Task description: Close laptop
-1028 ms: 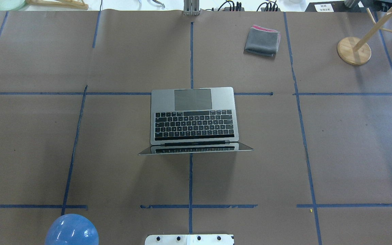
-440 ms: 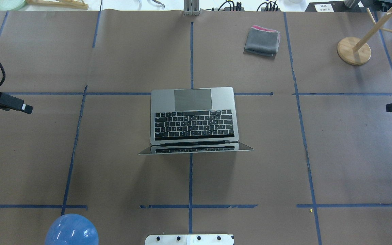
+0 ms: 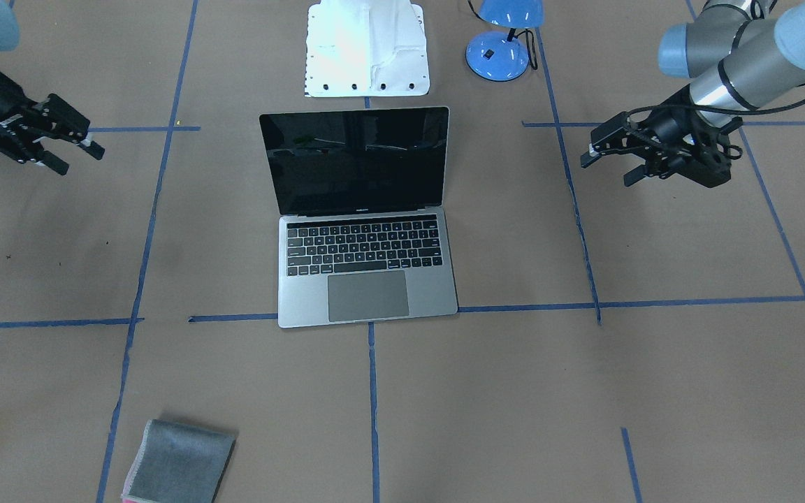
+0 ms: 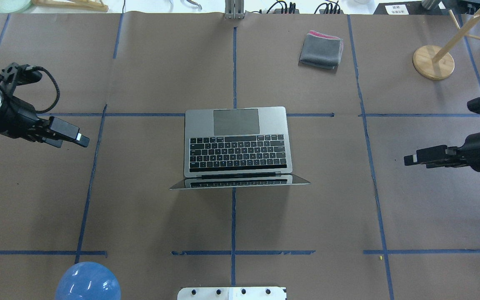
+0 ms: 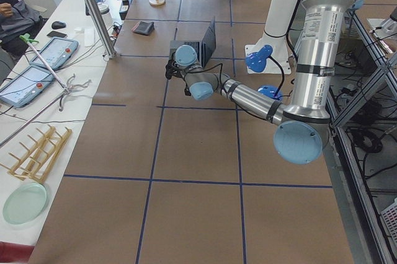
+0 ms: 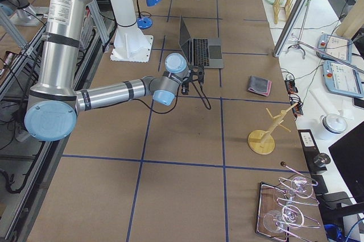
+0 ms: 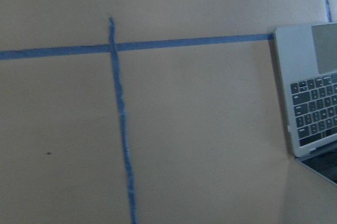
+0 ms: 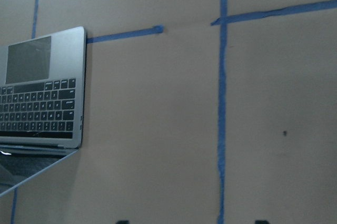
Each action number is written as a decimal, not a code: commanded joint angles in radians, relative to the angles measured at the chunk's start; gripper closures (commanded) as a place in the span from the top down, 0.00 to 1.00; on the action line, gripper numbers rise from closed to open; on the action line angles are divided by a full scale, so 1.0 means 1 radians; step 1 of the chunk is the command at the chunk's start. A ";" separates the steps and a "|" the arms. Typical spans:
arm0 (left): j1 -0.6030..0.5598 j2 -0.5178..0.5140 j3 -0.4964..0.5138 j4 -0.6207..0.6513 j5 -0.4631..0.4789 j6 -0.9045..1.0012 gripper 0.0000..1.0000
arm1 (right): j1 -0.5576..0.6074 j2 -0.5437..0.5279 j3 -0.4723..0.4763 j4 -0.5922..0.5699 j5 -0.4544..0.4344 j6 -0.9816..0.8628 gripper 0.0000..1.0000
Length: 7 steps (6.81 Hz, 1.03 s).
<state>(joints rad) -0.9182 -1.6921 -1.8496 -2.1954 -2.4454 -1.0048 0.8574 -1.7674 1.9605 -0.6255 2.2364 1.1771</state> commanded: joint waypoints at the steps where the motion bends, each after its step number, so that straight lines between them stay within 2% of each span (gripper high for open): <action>1: 0.088 -0.062 0.000 -0.035 -0.004 -0.119 0.74 | -0.131 -0.010 0.075 0.001 -0.050 0.013 0.47; 2: 0.111 -0.070 0.000 -0.055 -0.006 -0.145 0.19 | -0.180 -0.038 0.116 0.001 -0.072 0.013 0.34; 3: 0.124 -0.070 0.000 -0.067 -0.006 -0.146 0.03 | -0.251 -0.050 0.142 0.001 -0.130 0.018 0.23; 4: 0.149 -0.069 0.000 -0.079 -0.006 -0.147 0.03 | -0.382 -0.050 0.152 0.001 -0.271 0.082 0.18; 5: 0.162 -0.070 -0.002 -0.079 -0.006 -0.149 0.03 | -0.550 -0.049 0.152 0.001 -0.501 0.108 0.16; 6: 0.170 -0.072 -0.002 -0.079 -0.006 -0.149 0.03 | -0.627 -0.046 0.161 0.001 -0.600 0.151 0.12; 7: 0.176 -0.087 0.000 -0.079 -0.004 -0.167 0.02 | -0.630 -0.041 0.193 0.000 -0.603 0.153 0.09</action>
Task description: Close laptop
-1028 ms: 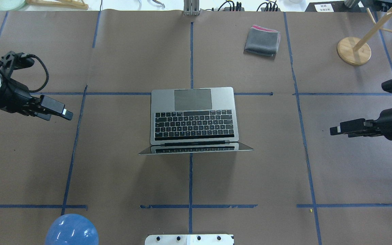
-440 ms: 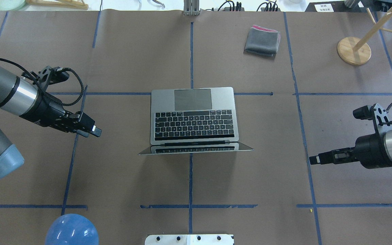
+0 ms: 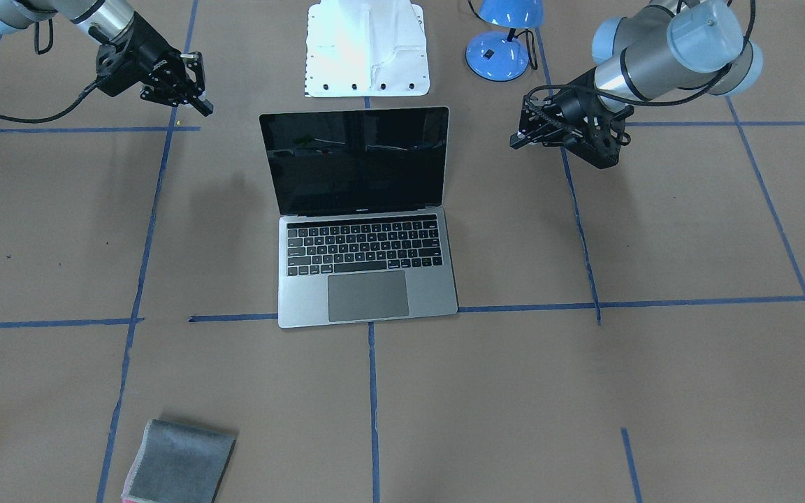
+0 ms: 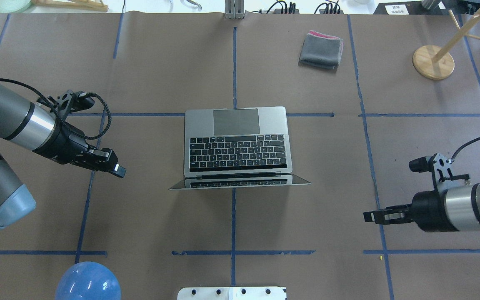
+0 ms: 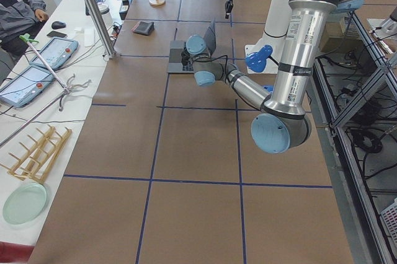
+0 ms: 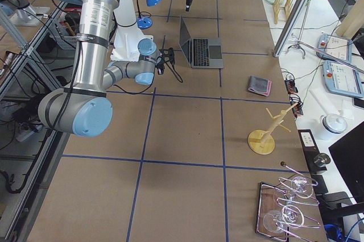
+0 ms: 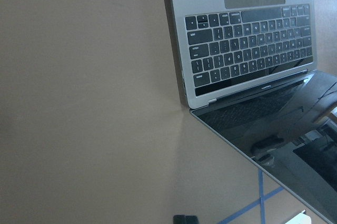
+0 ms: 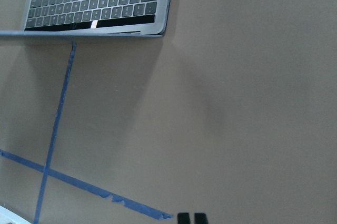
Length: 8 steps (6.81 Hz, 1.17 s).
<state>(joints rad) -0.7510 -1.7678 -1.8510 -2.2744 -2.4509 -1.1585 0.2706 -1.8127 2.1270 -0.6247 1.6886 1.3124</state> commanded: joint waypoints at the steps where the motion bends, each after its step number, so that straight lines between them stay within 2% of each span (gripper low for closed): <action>1: 0.042 -0.034 0.001 0.001 0.010 -0.071 0.00 | -0.044 0.012 0.040 -0.001 -0.058 0.019 0.04; 4: 0.088 -0.061 -0.010 -0.005 0.013 -0.099 0.00 | -0.044 0.105 0.041 -0.026 -0.061 0.061 0.01; 5: 0.116 -0.064 -0.048 -0.004 0.016 -0.153 0.00 | -0.041 0.128 0.039 -0.027 -0.063 0.061 0.00; 8: 0.177 -0.068 -0.088 -0.004 0.128 -0.216 0.00 | 0.024 0.187 0.039 -0.121 -0.060 0.062 0.00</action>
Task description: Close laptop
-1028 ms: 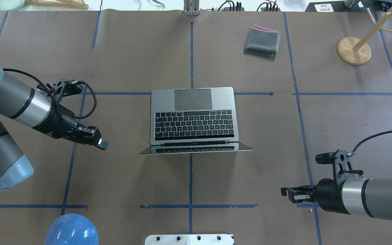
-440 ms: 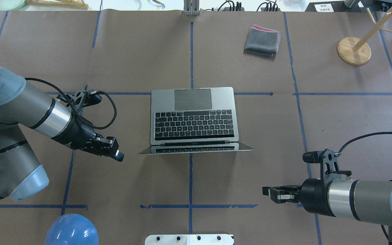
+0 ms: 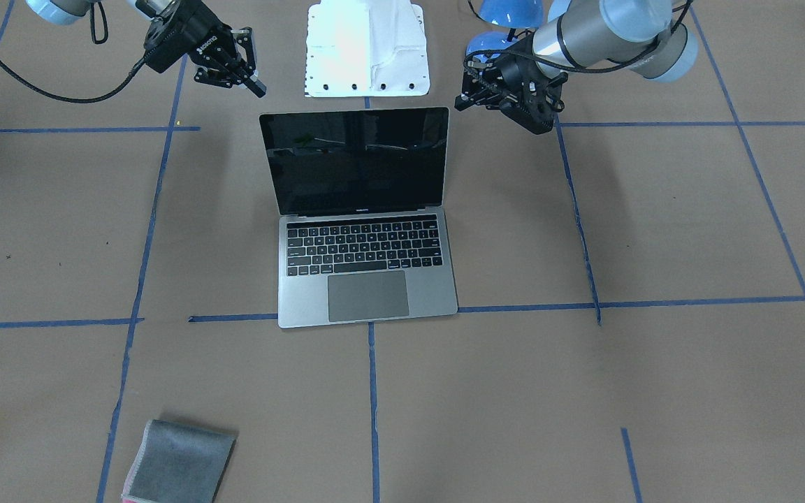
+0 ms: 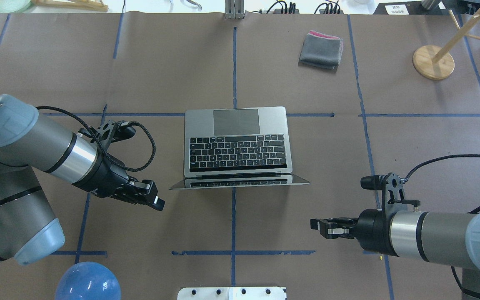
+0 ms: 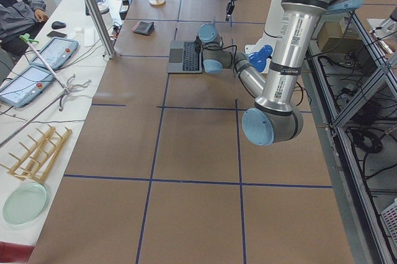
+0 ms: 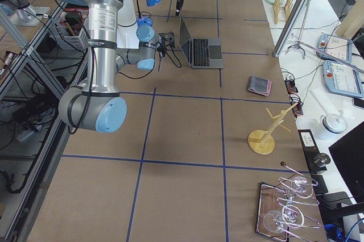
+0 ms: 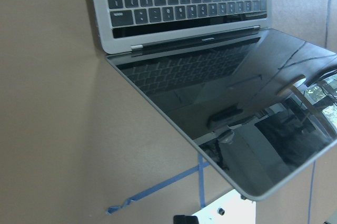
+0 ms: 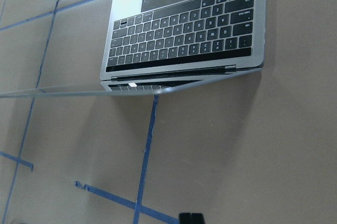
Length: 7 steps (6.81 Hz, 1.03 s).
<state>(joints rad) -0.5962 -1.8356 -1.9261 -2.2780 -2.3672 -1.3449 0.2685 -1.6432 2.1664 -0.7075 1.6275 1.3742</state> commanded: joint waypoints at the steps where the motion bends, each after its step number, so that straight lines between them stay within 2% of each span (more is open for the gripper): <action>1: 0.036 -0.001 -0.036 0.000 0.095 -0.060 0.00 | 0.041 0.020 0.000 -0.040 0.003 0.000 0.00; 2: 0.050 -0.004 -0.039 0.000 0.121 -0.078 0.00 | 0.053 0.032 -0.003 -0.044 0.003 0.000 0.00; 7: 0.049 -0.037 -0.039 0.000 0.125 -0.108 0.00 | 0.115 0.120 -0.003 -0.180 0.006 0.002 0.00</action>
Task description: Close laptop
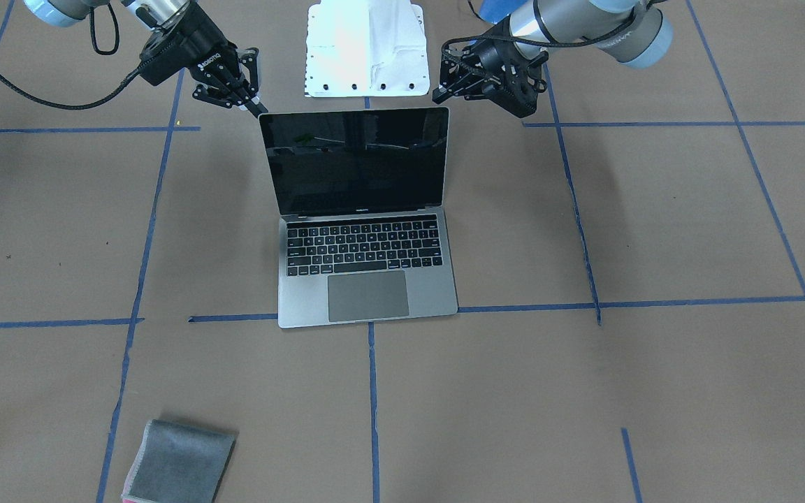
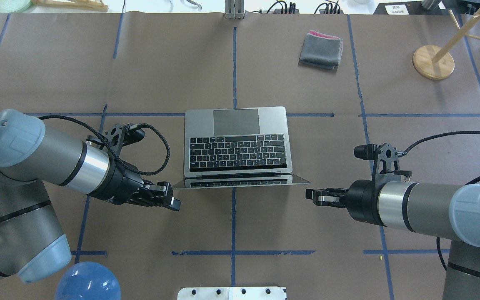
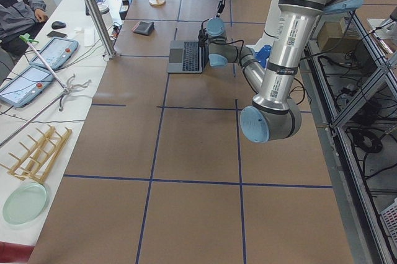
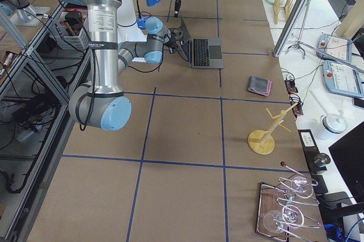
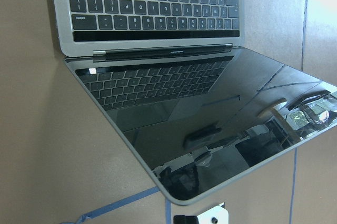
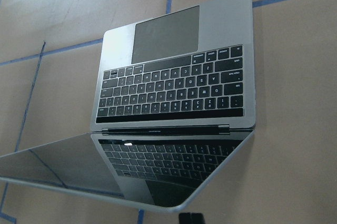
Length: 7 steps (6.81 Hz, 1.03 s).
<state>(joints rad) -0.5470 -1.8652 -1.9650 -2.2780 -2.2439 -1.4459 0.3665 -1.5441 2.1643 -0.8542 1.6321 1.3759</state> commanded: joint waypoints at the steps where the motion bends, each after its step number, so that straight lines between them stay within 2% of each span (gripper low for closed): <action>1: -0.001 -0.008 -0.011 -0.001 0.041 -0.010 0.00 | 0.029 0.051 -0.001 -0.077 0.003 0.000 0.00; 5: -0.001 -0.006 -0.006 -0.003 0.093 -0.013 0.00 | 0.066 0.075 -0.006 -0.098 0.006 0.000 0.00; 7: -0.002 -0.008 -0.003 -0.003 0.138 -0.013 0.00 | 0.083 0.143 -0.006 -0.202 0.008 0.000 0.00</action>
<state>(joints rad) -0.5482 -1.8720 -1.9698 -2.2809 -2.1318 -1.4588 0.4398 -1.4426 2.1586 -0.9964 1.6387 1.3760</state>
